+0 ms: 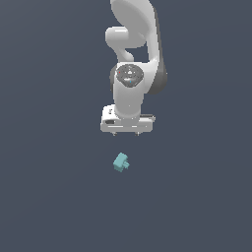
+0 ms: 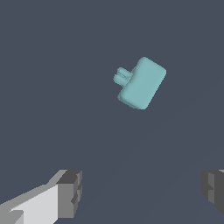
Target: Pick up the object and move it to a goal position.
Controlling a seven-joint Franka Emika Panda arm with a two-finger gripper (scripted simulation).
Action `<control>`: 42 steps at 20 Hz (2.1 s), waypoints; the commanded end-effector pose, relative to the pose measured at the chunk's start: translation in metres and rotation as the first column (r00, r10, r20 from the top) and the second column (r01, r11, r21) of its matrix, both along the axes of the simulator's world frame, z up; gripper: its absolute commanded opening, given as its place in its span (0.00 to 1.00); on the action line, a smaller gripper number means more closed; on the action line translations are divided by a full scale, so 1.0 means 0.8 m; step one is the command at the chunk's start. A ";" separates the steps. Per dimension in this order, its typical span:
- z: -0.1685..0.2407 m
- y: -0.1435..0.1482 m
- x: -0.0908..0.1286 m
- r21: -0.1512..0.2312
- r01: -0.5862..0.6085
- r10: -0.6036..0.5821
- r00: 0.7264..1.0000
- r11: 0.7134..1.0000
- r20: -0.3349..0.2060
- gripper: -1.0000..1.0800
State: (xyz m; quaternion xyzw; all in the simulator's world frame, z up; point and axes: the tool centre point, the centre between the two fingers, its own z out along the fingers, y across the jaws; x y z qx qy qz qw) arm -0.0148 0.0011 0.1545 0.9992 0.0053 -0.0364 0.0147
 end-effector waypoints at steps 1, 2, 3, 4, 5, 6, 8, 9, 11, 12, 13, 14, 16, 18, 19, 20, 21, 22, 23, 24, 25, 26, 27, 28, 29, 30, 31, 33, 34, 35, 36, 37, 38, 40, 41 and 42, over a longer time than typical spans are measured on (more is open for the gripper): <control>0.000 0.000 0.000 0.000 0.000 0.000 1.000 1.000 0.000 0.96; 0.000 0.001 0.000 0.000 -0.001 0.001 1.000 1.000 0.000 0.96; 0.000 0.004 0.000 0.002 -0.005 0.005 1.000 1.000 -0.001 0.96; 0.001 0.009 0.000 0.003 -0.011 0.011 1.000 1.000 -0.002 0.96; 0.002 0.015 -0.001 0.006 -0.020 0.020 1.000 1.000 -0.004 0.96; 0.003 0.024 -0.001 0.009 -0.032 0.032 0.999 0.999 -0.006 0.96; 0.005 0.039 -0.003 0.015 -0.055 0.055 0.998 0.998 -0.009 0.96; 0.006 0.043 -0.003 0.017 -0.062 0.062 0.998 0.998 -0.011 0.96; 0.007 0.046 -0.004 0.018 -0.069 0.069 0.998 0.997 -0.012 0.96; 0.007 0.045 -0.004 0.018 -0.068 0.068 0.998 0.998 -0.011 0.96; 0.006 0.044 -0.004 0.017 -0.065 0.065 0.998 0.998 -0.011 0.96; 0.006 0.043 -0.003 0.017 -0.060 0.060 0.998 0.998 -0.010 0.96; 0.004 0.042 0.000 0.017 -0.046 0.046 0.999 0.999 -0.008 0.96; 0.001 0.040 0.005 0.017 -0.025 0.026 1.000 1.000 -0.005 0.96; 0.000 0.039 0.007 0.017 -0.012 0.012 1.000 1.000 -0.003 0.96; -0.002 0.038 0.010 0.018 0.003 -0.003 1.000 1.000 -0.001 0.96; -0.005 0.036 0.014 0.018 0.020 -0.020 1.000 1.000 0.001 0.96; -0.007 0.034 0.018 0.018 0.039 -0.039 0.999 0.999 0.004 0.96; -0.010 0.032 0.022 0.018 0.059 -0.059 0.998 0.998 0.007 0.96; -0.013 0.030 0.026 0.018 0.081 -0.081 0.997 0.997 0.010 0.96; -0.016 0.027 0.031 0.018 0.105 -0.105 0.994 0.994 0.013 0.96; -0.020 0.024 0.036 0.019 0.130 -0.131 0.991 0.991 0.017 0.96; -0.024 0.021 0.042 0.019 0.158 -0.158 0.987 0.987 0.021 0.96; -0.028 0.018 0.047 0.020 0.186 -0.187 0.982 0.982 0.025 0.96; -0.033 0.015 0.053 0.020 0.217 -0.217 0.976 0.976 0.029 0.96; -0.037 0.011 0.059 0.021 0.248 -0.248 0.968 0.969 0.034 0.96; -0.042 0.008 0.065 0.022 0.277 -0.277 0.960 0.961 0.038 0.96; -0.050 0.001 0.075 0.023 0.328 -0.329 0.943 0.944 0.046 0.96; -0.054 -0.002 0.080 0.024 0.351 -0.352 0.935 0.936 0.050 0.96; -0.058 -0.004 0.084 0.024 0.372 -0.373 0.926 0.928 0.053 0.96; -0.061 -0.007 0.087 0.025 0.391 -0.392 0.918 0.920 0.056 0.96; -0.064 -0.009 0.090 0.026 0.408 -0.409 0.911 0.913 0.059 0.96; -0.067 -0.011 0.093 0.026 0.423 -0.424 0.903 0.906 0.062 0.96; -0.072 -0.015 0.098 0.028 0.449 -0.450 0.891 0.893 0.066 0.96; -0.074 -0.016 0.100 0.028 0.459 -0.460 0.885 0.888 0.068 0.96; -0.075 -0.018 0.102 0.029 0.468 -0.469 0.881 0.883 0.069 0.96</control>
